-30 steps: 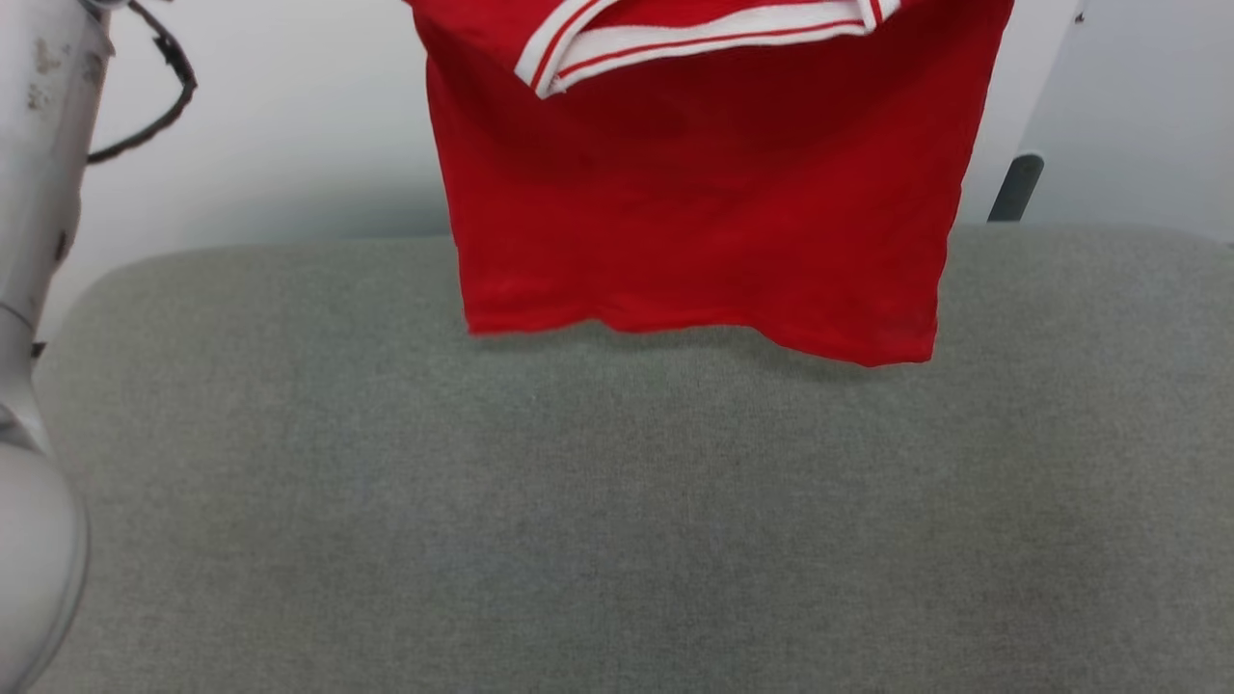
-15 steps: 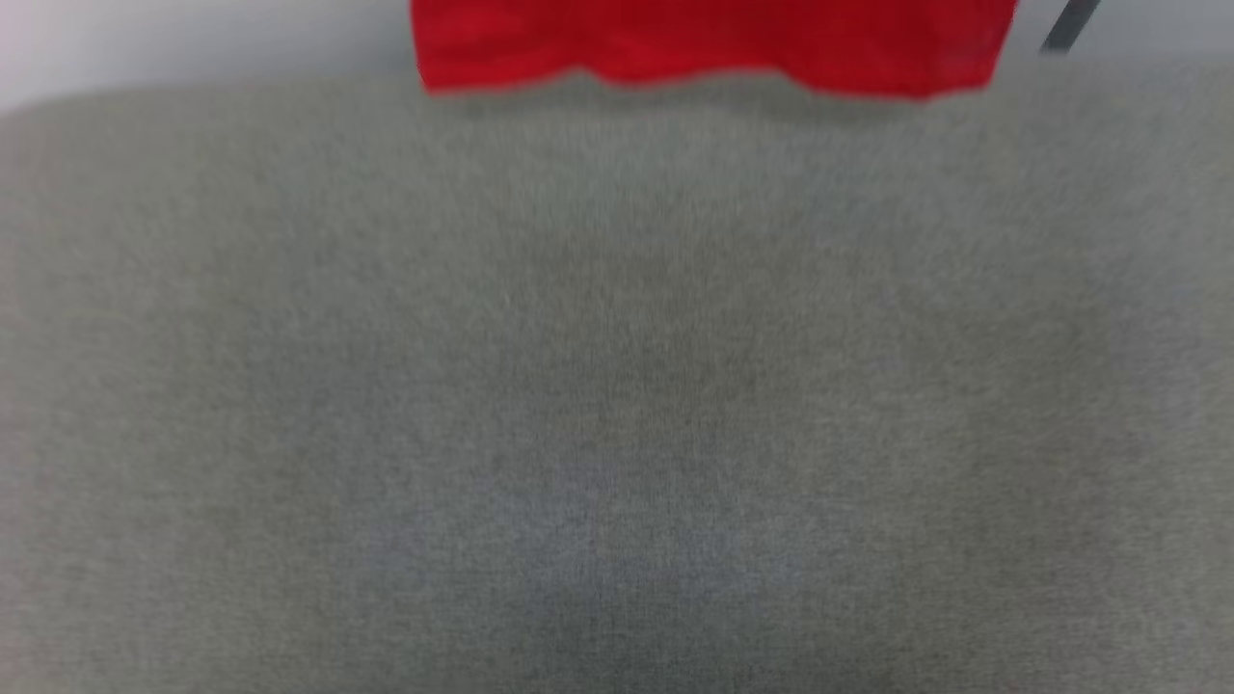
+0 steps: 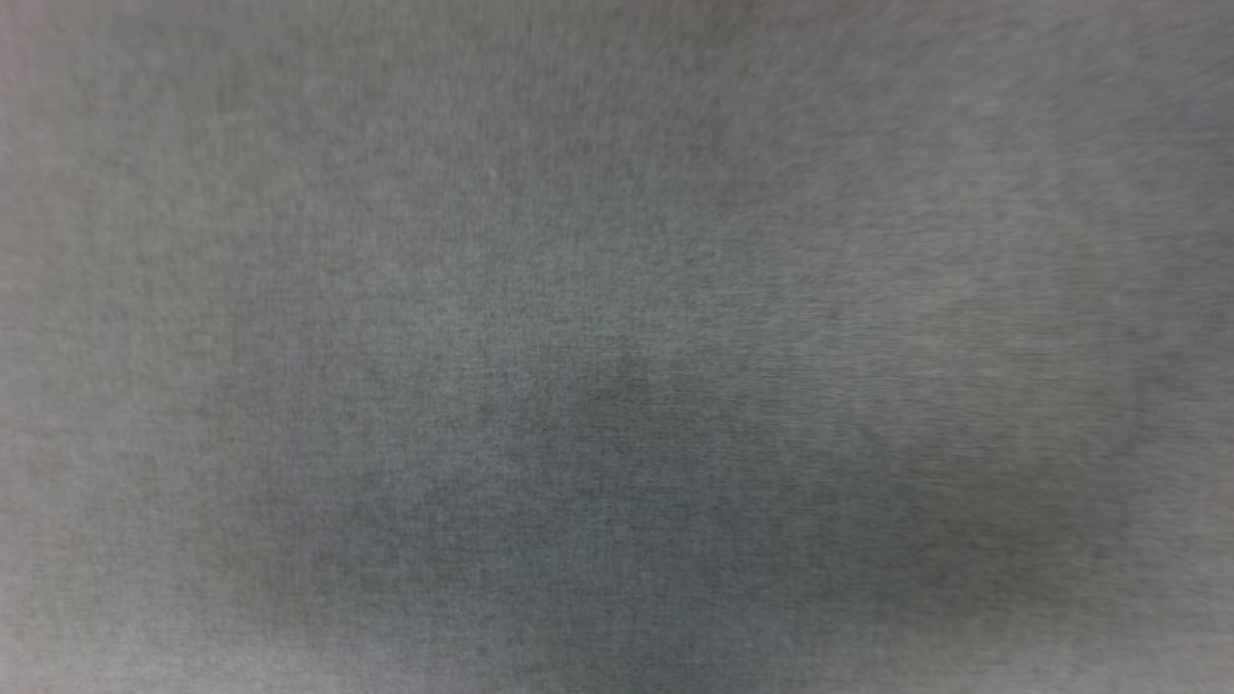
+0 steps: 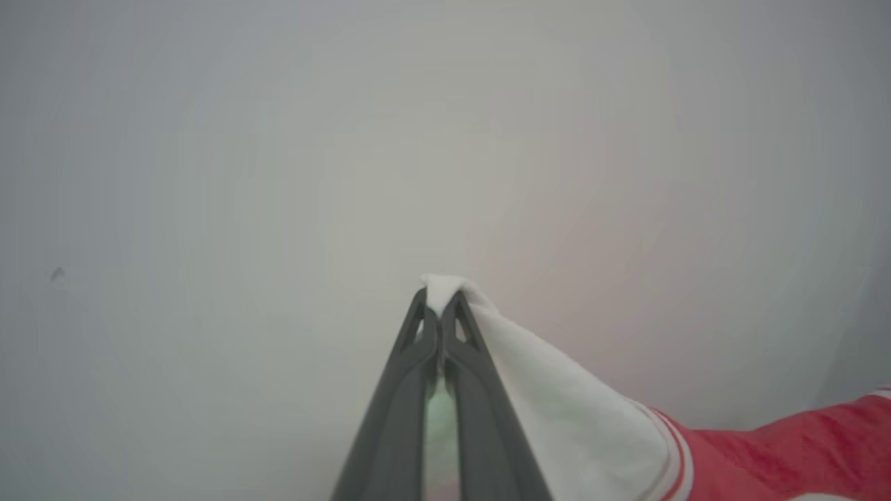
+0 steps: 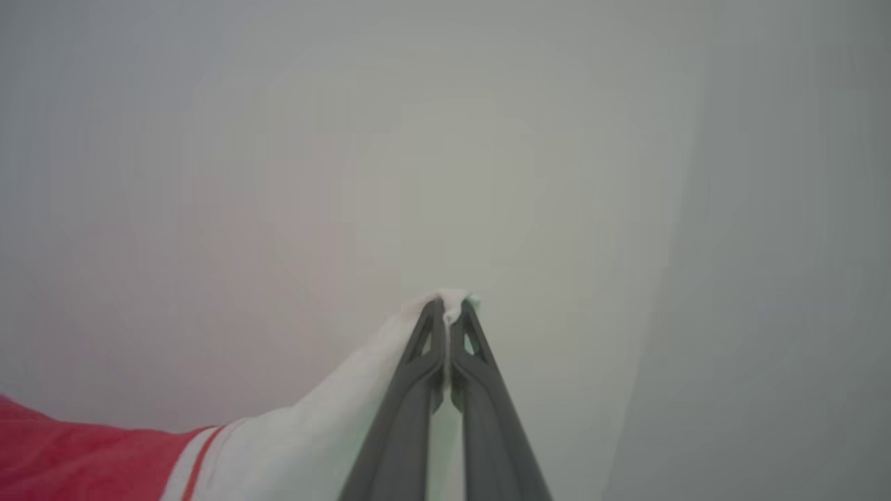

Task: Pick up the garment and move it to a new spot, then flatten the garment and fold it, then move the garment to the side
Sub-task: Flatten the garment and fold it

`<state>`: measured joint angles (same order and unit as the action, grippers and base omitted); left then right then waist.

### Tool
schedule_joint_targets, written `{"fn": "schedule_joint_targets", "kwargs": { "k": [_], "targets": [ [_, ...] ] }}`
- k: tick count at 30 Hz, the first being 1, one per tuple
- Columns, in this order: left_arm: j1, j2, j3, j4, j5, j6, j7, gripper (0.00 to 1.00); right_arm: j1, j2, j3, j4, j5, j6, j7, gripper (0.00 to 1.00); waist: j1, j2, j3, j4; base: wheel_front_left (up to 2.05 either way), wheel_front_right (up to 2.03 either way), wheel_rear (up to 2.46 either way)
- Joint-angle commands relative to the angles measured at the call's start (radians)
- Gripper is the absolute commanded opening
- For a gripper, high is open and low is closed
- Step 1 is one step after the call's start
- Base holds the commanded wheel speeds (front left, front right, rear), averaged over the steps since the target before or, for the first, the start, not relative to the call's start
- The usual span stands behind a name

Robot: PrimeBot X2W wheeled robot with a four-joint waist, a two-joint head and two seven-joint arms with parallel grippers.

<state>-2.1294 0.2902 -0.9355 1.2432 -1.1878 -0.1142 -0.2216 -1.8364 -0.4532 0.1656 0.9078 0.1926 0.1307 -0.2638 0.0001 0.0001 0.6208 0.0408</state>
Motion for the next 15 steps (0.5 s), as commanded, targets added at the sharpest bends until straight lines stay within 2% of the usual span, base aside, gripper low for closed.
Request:
{"fn": "schedule_joint_targets", "kwargs": {
  "k": [1, 6, 12, 15],
  "targets": [
    [0.009, 0.000, 0.005, 0.002, -0.005, -0.005, -0.008, 0.00, 0.020, 0.017, -0.013, -0.004, -0.013, 0.000, 0.000, 0.00, -0.0001, -0.0001, 0.131, 0.064, 0.00, 0.00, 0.00],
    [0.069, -0.004, 0.010, 0.011, -0.015, -0.012, -0.027, 0.00, 0.066, 0.072, -0.047, 0.007, -0.065, 0.000, 0.000, 0.00, -0.0001, -0.0001, 0.157, 0.074, 0.00, 0.00, 0.00],
    [0.155, 0.003, 0.009, 0.022, -0.033, -0.017, -0.013, 0.00, 0.103, 0.106, 0.003, 0.062, -0.052, 0.000, -0.001, 0.00, -0.0001, -0.0001, 0.137, 0.079, 0.00, 0.00, 0.00],
    [0.205, -0.003, 0.008, 0.027, -0.048, -0.019, 0.039, 0.00, 0.127, 0.112, 0.039, 0.093, -0.014, 0.000, -0.001, 0.00, -0.0001, -0.0001, 0.112, 0.079, 0.00, 0.00, 0.00]
  ]
}}
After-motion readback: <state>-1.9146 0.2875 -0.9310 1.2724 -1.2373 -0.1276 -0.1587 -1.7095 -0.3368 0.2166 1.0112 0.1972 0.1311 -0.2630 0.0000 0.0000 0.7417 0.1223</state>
